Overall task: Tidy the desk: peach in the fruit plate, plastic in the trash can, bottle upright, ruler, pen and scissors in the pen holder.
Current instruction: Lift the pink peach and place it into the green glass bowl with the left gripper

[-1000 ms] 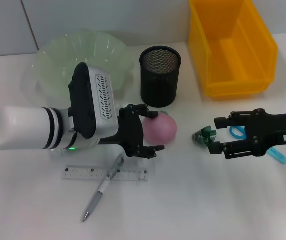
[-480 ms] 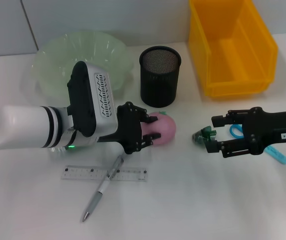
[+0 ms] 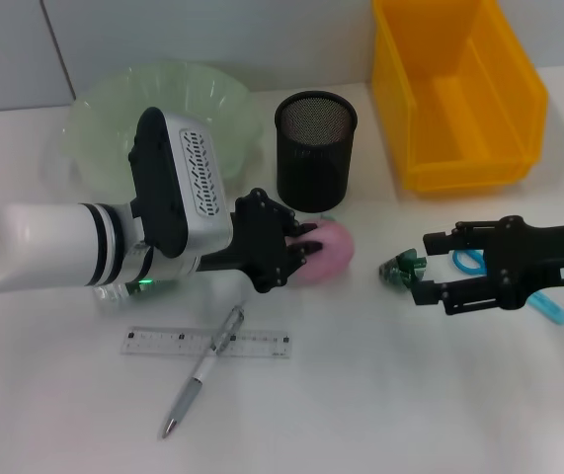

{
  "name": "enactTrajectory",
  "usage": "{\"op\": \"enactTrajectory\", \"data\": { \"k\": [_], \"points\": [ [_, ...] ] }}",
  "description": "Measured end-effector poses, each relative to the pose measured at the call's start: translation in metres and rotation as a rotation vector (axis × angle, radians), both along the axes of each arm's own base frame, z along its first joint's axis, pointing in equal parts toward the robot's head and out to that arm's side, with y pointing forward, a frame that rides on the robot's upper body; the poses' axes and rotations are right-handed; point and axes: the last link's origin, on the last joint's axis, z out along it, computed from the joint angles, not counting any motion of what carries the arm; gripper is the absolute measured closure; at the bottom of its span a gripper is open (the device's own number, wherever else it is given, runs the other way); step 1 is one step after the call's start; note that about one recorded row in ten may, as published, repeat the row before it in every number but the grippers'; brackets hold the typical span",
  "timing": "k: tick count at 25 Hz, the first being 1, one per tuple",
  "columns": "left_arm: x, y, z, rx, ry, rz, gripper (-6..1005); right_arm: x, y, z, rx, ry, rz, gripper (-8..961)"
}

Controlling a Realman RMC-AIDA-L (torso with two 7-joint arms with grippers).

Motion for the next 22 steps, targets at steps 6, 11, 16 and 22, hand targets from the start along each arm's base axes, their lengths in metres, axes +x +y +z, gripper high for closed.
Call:
{"op": "enactTrajectory", "data": {
  "k": [6,11,16,22],
  "points": [
    [0.016,-0.013,0.01,0.004,-0.089,-0.019,874,-0.002,0.004,0.008,0.013,-0.002,-0.04,127],
    [0.024,-0.024,0.043,0.088,-0.212,0.004,905,-0.003,0.006,0.012,0.025,-0.009,-0.042,127],
    [0.019,-0.024,0.071,0.184,-0.268,0.032,926,-0.004,0.007,0.011,0.025,-0.007,-0.041,127],
    [-0.043,0.016,0.153,0.474,-0.459,0.311,930,-0.005,0.007,0.01,0.027,0.001,-0.032,127]
  ]
}}
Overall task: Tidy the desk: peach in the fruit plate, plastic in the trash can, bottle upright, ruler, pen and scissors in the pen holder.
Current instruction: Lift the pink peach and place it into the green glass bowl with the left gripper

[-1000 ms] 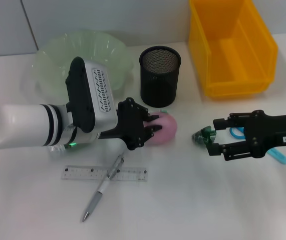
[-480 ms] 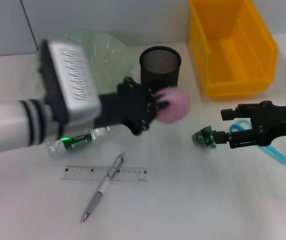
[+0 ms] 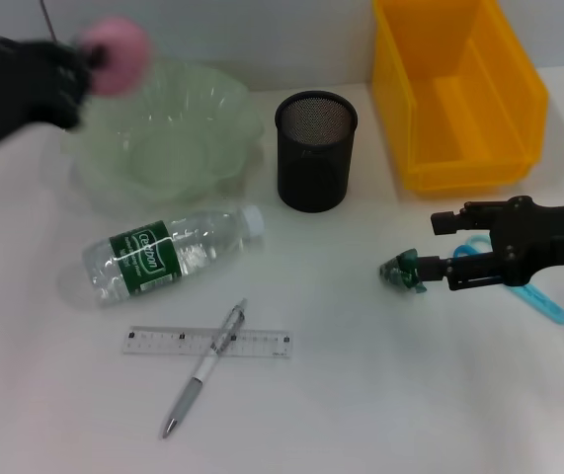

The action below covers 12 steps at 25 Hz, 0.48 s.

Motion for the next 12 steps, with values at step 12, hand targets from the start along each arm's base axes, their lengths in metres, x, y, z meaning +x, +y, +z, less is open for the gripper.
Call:
{"op": "enactTrajectory", "data": {
  "k": [12],
  "points": [
    [-0.022,0.023,0.0,-0.037,-0.114,0.068,893,-0.003,0.003,-0.001,0.002,-0.002,0.008,127]
  ]
}}
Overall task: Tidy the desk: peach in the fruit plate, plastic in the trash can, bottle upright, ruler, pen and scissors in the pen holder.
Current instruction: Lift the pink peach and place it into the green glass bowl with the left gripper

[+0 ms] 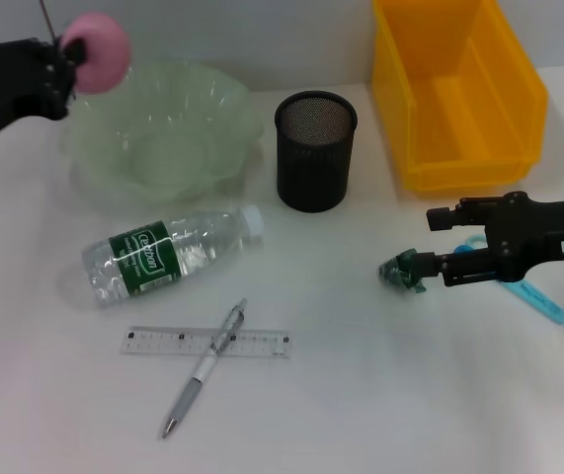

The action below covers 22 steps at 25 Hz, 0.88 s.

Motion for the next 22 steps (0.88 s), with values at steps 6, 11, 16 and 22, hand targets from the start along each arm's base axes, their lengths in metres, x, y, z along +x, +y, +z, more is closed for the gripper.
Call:
{"op": "enactTrajectory", "data": {
  "k": [6,11,16,22],
  "points": [
    [0.007,0.009,-0.026,-0.036,0.036,-0.001,874,0.0,0.0,0.0,-0.001,0.001,-0.001,127],
    [0.004,0.017,-0.031,-0.039,0.078,0.04,858,0.001,-0.001,-0.001,-0.002,0.002,-0.004,127],
    [0.004,0.018,-0.036,-0.044,0.107,0.047,781,0.0,0.0,-0.002,-0.008,0.006,-0.004,127],
    [0.003,0.018,-0.036,-0.06,0.093,0.058,560,-0.001,0.0,-0.003,-0.012,0.008,-0.005,127]
  ]
}}
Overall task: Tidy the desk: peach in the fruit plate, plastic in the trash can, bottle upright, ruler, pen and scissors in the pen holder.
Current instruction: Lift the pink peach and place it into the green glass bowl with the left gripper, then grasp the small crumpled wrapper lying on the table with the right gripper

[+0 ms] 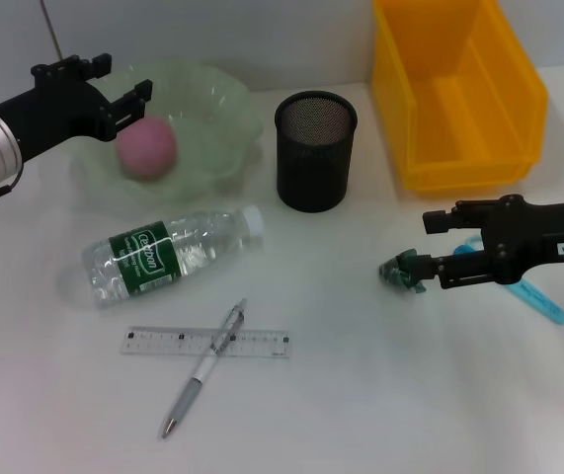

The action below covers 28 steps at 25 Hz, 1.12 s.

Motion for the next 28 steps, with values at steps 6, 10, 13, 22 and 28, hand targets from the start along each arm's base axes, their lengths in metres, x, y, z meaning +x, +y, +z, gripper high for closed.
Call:
{"op": "enactTrajectory", "data": {
  "k": [6,10,13,22,28],
  "points": [
    [0.004,-0.022,0.011,-0.057,-0.079,-0.073,423,-0.006,0.006,0.014,0.069,0.06,-0.013,127],
    [-0.001,-0.061,0.024,-0.166,-0.165,-0.164,271,-0.009,0.016,0.026,0.088,0.049,-0.084,128],
    [-0.01,-0.1,0.023,-0.285,-0.186,-0.231,185,-0.023,0.025,0.036,0.059,-0.013,-0.107,128],
    [-0.031,-0.15,-0.009,-0.508,-0.11,-0.227,185,-0.088,0.051,0.047,-0.092,-0.449,-0.222,128],
    [-0.031,-0.155,-0.019,-0.548,-0.088,-0.23,185,-0.113,0.069,0.037,-0.145,-0.64,-0.298,128]
  ]
}}
